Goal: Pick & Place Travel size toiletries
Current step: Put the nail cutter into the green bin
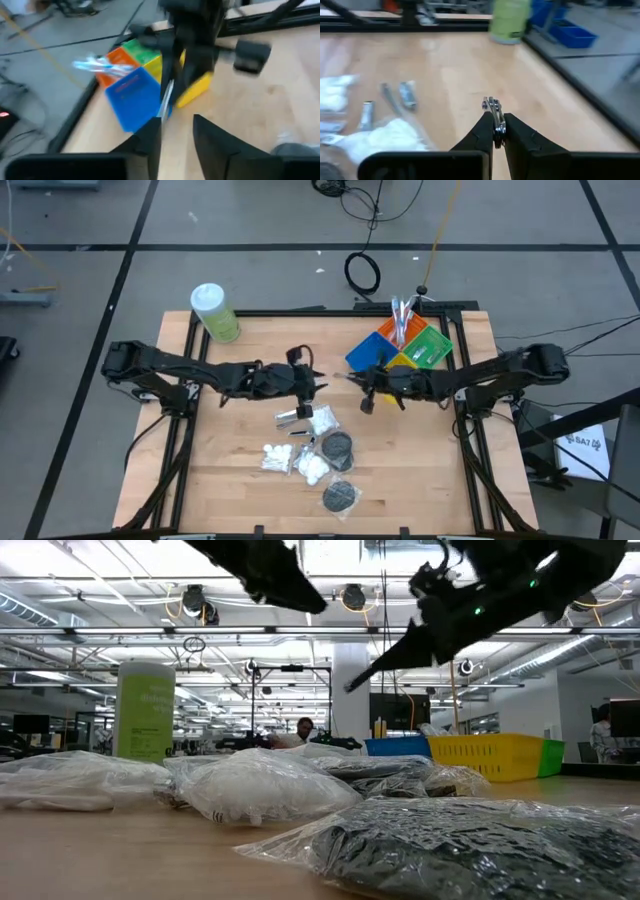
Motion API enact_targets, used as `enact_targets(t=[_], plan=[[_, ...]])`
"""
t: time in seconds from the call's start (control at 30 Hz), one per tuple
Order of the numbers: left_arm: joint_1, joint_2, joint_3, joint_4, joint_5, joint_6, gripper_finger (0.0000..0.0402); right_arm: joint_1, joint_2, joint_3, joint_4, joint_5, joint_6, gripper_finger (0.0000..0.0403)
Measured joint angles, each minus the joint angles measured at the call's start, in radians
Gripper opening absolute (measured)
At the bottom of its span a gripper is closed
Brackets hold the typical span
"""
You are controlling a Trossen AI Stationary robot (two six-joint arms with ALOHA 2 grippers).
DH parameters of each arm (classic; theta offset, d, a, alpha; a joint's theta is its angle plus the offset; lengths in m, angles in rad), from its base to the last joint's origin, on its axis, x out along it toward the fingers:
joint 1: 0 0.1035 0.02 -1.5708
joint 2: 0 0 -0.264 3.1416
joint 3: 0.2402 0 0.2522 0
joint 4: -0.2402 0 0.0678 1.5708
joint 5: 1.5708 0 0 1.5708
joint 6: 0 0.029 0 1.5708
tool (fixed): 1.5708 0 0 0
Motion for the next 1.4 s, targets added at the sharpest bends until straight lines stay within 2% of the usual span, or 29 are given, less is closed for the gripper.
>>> enact_targets(t=[0.1,0.2,0.27,0.37,0.43,0.6,0.73,0.97,1.13,1.4], plan=[[-0.015,-0.058,-0.002,-0.102,-0.061,-0.027,0.0135,0.013,-0.109,0.001,-0.190,0.136,0.000,0.0015],[-0.010,-0.093,-0.013,-0.219,-0.102,-0.121,0.0143,0.037,-0.232,0.001,-0.408,0.338,0.044,0.0015],[-0.003,-0.095,-0.041,-0.275,-0.111,-0.188,0.0142,0.050,-0.311,0.001,-0.604,0.456,0.132,0.0015],[0.009,-0.094,-0.107,-0.285,-0.111,-0.266,0.0135,0.049,-0.392,0.000,-0.886,0.573,0.337,0.0015],[0.018,-0.092,-0.161,-0.266,-0.111,-0.309,0.0130,0.036,-0.428,0.000,-1.047,0.622,0.485,0.0015],[0.038,-0.091,-0.248,-0.224,-0.111,-0.400,0.0127,-0.050,-0.447,0.000,-1.317,0.574,0.755,0.0015],[0.048,-0.091,-0.257,-0.219,-0.110,-0.418,0.0127,-0.128,-0.438,-0.021,-1.334,0.537,0.790,0.0019],[0.050,-0.091,-0.256,-0.181,-0.110,-0.410,0.0127,-0.236,-0.433,-0.067,-1.218,0.462,0.711,0.0039],[0.050,-0.091,-0.256,-0.181,-0.108,-0.401,0.0127,-0.280,-0.433,-0.075,-1.173,0.467,0.671,0.0048],[0.050,-0.091,-0.256,-0.181,-0.108,-0.400,0.0127,-0.339,-0.433,-0.076,-1.140,0.487,0.645,0.0116]])
